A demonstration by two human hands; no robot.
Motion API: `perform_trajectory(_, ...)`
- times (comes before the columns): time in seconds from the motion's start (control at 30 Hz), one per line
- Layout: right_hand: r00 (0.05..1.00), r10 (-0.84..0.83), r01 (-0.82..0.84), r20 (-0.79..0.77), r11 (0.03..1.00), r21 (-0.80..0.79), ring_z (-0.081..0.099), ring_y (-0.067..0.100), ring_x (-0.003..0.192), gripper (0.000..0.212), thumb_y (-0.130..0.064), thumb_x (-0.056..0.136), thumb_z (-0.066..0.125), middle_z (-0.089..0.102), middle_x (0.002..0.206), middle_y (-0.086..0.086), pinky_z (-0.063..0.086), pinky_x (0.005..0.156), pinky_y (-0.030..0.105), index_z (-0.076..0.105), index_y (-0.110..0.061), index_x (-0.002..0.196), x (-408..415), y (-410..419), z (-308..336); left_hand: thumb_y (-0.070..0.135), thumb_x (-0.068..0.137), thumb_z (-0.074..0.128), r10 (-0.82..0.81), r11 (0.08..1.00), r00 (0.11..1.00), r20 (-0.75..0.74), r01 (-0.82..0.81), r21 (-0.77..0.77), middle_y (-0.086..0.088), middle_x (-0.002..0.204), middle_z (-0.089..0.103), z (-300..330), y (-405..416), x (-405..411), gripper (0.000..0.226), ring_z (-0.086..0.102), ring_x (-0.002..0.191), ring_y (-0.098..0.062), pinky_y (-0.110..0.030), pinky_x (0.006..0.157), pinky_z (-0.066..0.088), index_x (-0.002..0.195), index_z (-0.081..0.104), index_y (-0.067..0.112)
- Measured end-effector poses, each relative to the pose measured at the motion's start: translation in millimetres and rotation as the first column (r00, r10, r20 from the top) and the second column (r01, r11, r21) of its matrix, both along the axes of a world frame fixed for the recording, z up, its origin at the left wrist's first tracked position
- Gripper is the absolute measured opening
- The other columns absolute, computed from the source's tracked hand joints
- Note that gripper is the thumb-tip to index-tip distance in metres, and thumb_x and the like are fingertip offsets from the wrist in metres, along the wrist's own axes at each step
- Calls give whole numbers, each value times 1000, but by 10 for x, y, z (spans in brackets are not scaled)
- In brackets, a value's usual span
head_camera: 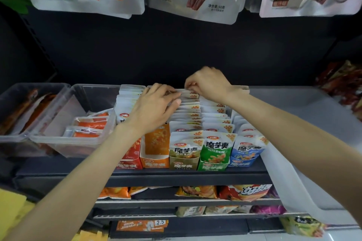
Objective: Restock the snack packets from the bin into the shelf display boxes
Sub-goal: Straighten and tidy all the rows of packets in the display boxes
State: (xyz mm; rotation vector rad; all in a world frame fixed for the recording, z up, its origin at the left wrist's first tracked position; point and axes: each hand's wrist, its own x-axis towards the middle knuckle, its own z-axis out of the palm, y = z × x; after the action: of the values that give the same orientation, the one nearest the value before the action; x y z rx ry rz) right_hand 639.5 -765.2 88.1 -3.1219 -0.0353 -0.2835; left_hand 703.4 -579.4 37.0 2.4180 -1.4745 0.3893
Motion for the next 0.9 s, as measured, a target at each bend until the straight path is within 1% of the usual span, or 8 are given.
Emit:
perform_trajectory(0.17, 983, -42, 25, 178, 995, 98, 62, 21, 107, 28, -24, 98, 47, 67, 119, 0, 50, 86, 37, 64, -21, 121, -227, -16, 49, 66, 92, 14, -42, 985, 864, -502, -47, -164, 12, 157, 13, 257, 151, -498, 72, 8, 139, 2, -21, 112, 9, 151, 14, 24)
perform_trajectory(0.3, 989, -82, 61, 122, 984, 166, 52, 22, 123, 36, -18, 100, 40, 55, 136, 2, 41, 97, 36, 53, -17, 134, -542, 20, -21, 71, 89, 12, -7, 964, 945, -327, 93, 249, 6, 153, -27, 211, 40, -847, 84, -27, 138, -6, -26, 111, -17, 149, -16, 19)
perform_trajectory(0.43, 972, 2, 30, -234, 990, 136, 15, 15, 145, 50, -23, 103, 32, 17, 158, 6, 10, 117, 25, 20, -10, 150, -543, 29, -153, 57, 97, 16, 104, 934, 933, -344, 26, 356, -4, 157, -20, 121, -236, -507, 74, -22, 142, -15, -30, 115, -14, 150, -11, 14)
perform_trajectory(0.5, 955, 0, 62, -298, 978, 198, 4, 11, 146, 55, -28, 103, 29, 4, 160, 4, 1, 114, 19, 9, -11, 151, -544, 34, -185, 50, 99, 22, 43, 968, 914, -402, 62, 243, -3, 158, -16, 109, -245, -455, 69, -19, 143, -10, -26, 114, -12, 151, -6, 13)
perform_trajectory(0.57, 974, -32, 110, -225, 933, 342, 4, 9, 146, 54, -24, 103, 31, 3, 160, 2, 1, 110, 11, 8, -11, 151, -605, 50, -165, 40, 102, 30, -57, 997, 844, -534, 21, -73, 4, 159, -7, 44, -164, -515, 62, -10, 143, -2, -20, 114, -6, 152, 2, 18)
perform_trajectory(0.67, 980, -174, 197, -95, 801, 565, 27, 11, 140, 54, -13, 101, 36, 25, 155, 5, 16, 98, 4, 16, -13, 151, -757, 135, -126, 26, 102, 36, -194, 847, 522, -830, -337, -410, 18, 154, 20, -17, 33, -668, 52, 18, 134, 7, -17, 108, 16, 150, 18, 33)
perform_trajectory(0.77, 959, -164, 277, -229, 697, 661, 38, 17, 134, 55, -18, 100, 35, 35, 151, 8, 28, 95, 14, 15, -17, 152, -782, 305, -168, 27, 101, 35, -275, 801, 372, -887, -422, -425, 25, 142, 27, -73, 90, -726, 52, 25, 127, 8, -12, 101, 26, 149, 17, 37)
perform_trajectory(0.9, 942, -93, 258, -324, 816, 517, 14, 13, 145, 58, -23, 100, 32, 13, 159, 1, 13, 108, 16, 7, -14, 152, -683, 469, -183, 23, 102, 32, -271, 871, 403, -874, -283, -400, 18, 157, -1, -67, -49, -815, 56, 4, 142, 2, -29, 118, 10, 150, 3, 33)
